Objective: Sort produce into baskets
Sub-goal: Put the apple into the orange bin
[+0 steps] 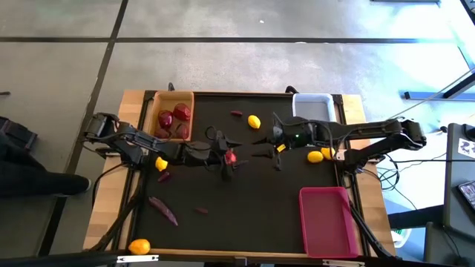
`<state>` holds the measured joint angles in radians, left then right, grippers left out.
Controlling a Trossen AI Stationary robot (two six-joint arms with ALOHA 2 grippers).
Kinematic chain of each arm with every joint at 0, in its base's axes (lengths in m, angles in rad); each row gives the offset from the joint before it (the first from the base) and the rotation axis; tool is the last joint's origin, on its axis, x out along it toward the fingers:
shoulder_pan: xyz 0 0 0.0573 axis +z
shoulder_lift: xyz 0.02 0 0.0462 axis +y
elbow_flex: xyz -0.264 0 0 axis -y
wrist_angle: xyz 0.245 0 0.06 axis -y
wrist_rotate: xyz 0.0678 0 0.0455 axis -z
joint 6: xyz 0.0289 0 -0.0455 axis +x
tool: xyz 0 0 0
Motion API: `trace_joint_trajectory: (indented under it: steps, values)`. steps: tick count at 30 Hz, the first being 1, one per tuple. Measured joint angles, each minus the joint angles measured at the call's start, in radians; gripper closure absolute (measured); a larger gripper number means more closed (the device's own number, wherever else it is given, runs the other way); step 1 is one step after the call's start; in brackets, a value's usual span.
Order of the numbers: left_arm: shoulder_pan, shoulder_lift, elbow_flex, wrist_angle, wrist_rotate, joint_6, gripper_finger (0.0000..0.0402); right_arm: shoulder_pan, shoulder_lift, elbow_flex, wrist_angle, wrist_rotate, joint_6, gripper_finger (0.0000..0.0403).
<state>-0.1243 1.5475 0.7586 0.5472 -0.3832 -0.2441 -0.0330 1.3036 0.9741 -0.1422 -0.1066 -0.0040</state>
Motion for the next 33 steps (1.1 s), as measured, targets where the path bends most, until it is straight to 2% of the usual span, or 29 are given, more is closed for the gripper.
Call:
trace_joint_trajectory:
  steps: [6, 13, 19, 23, 28, 33]
  values:
    - [0.015, -0.018, 0.000, -0.181, 0.000, -0.104, 0.0054, 0.000, 0.003, 0.000, -0.179, 0.095, 0.002, 0.0172]
    - [0.018, -0.132, 0.001, -0.532, -0.003, -0.396, 0.0054, 0.000, 0.003, 0.000, -0.346, 0.221, 0.031, 0.0098]
    - [-0.014, -0.166, 0.002, -0.819, -0.003, -0.751, 0.0054, 0.000, 0.003, -0.001, -0.355, 0.255, 0.051, 0.0077]
    - [-0.045, -0.179, 0.019, -1.008, 0.006, -0.886, 0.0054, 0.000, 0.004, -0.001, -0.355, 0.255, 0.051, 0.0077]
    - [-0.079, -0.210, 0.092, -1.163, 0.013, -0.913, 0.0054, 0.000, 0.004, -0.002, -0.355, 0.255, 0.045, 0.0079]
    - [-0.117, -0.221, 0.181, -1.273, 0.052, -0.827, 0.0054, 0.000, 0.004, -0.002, -0.359, 0.256, 0.032, 0.0079]
